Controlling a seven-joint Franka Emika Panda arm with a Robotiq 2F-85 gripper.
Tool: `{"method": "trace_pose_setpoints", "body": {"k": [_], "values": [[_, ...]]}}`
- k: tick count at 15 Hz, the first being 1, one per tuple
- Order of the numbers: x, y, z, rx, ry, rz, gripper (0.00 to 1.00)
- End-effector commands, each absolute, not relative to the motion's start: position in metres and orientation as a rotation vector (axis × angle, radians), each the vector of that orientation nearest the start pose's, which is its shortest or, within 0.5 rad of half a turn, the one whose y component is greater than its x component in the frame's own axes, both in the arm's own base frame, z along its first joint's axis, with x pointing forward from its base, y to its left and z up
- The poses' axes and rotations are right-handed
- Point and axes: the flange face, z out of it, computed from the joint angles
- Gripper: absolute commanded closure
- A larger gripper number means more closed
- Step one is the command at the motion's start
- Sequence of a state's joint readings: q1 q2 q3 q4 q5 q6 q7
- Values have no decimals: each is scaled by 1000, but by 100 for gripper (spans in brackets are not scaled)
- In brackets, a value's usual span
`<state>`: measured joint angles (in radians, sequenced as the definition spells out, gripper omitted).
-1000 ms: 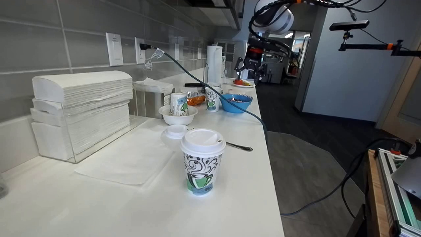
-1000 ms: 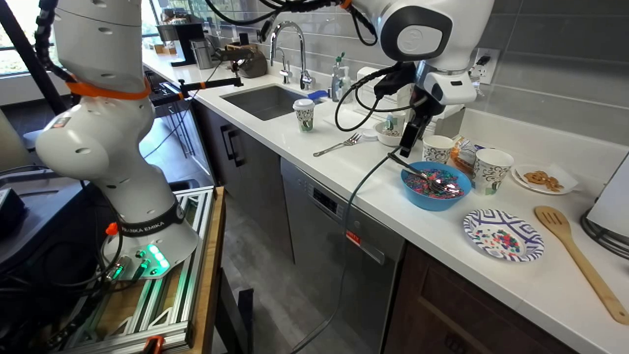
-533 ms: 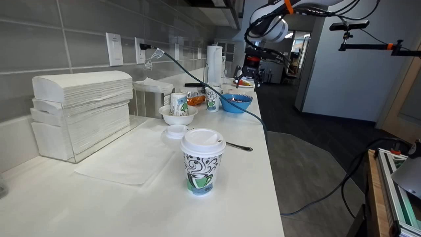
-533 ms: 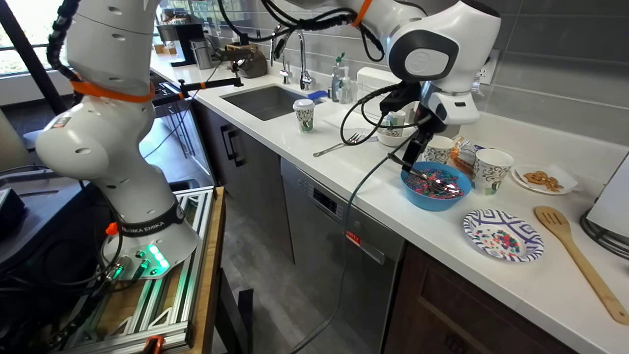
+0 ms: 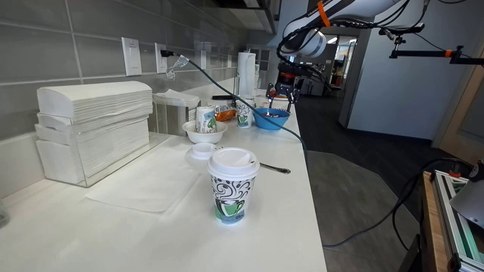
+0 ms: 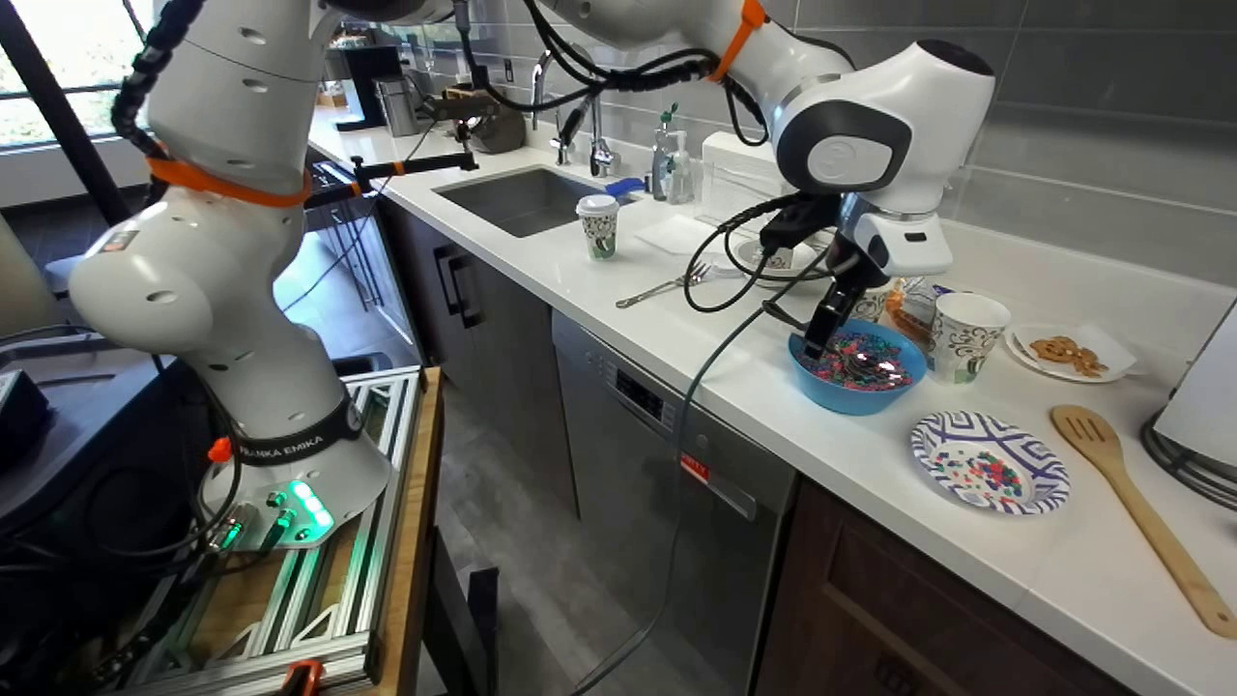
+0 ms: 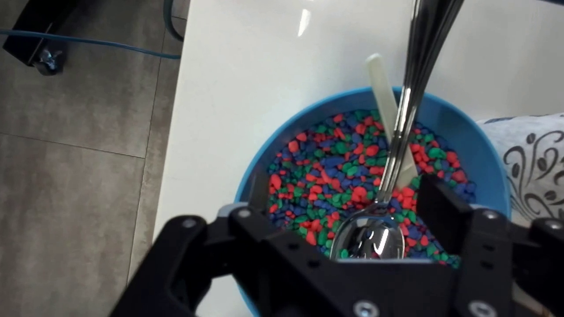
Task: Use the silver spoon to put some of the contents of the blue bowl into the white plate with blue markings
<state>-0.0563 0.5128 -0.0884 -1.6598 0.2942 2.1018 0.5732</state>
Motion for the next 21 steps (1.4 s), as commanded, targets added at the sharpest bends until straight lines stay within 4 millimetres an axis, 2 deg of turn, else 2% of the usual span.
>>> {"method": "trace_pose_setpoints", "body": {"k": [1, 2, 3, 5, 6, 8, 9, 10, 11, 12, 16, 17, 18, 19, 20, 21], "values": [[680, -78, 297, -2626, 1286, 136, 23], [682, -77, 294, -2620, 1290, 129, 25], [683, -76, 292, -2614, 1297, 126, 35], [687, -73, 288, -2604, 1305, 122, 33], [688, -72, 287, -2595, 1311, 125, 41], [690, -68, 284, -2584, 1317, 132, 38], [691, -67, 284, -2579, 1322, 134, 47], [692, -65, 284, -2576, 1322, 132, 46], [694, -65, 284, -2572, 1323, 130, 52], [695, -64, 285, -2565, 1320, 127, 49], [697, -63, 284, -2550, 1325, 133, 63], [697, -63, 283, -2549, 1326, 136, 60], [697, -63, 283, -2550, 1328, 137, 62], [697, -63, 282, -2549, 1327, 138, 65], [697, -63, 282, -2550, 1329, 141, 73], [697, -63, 281, -2554, 1329, 144, 73]]}}
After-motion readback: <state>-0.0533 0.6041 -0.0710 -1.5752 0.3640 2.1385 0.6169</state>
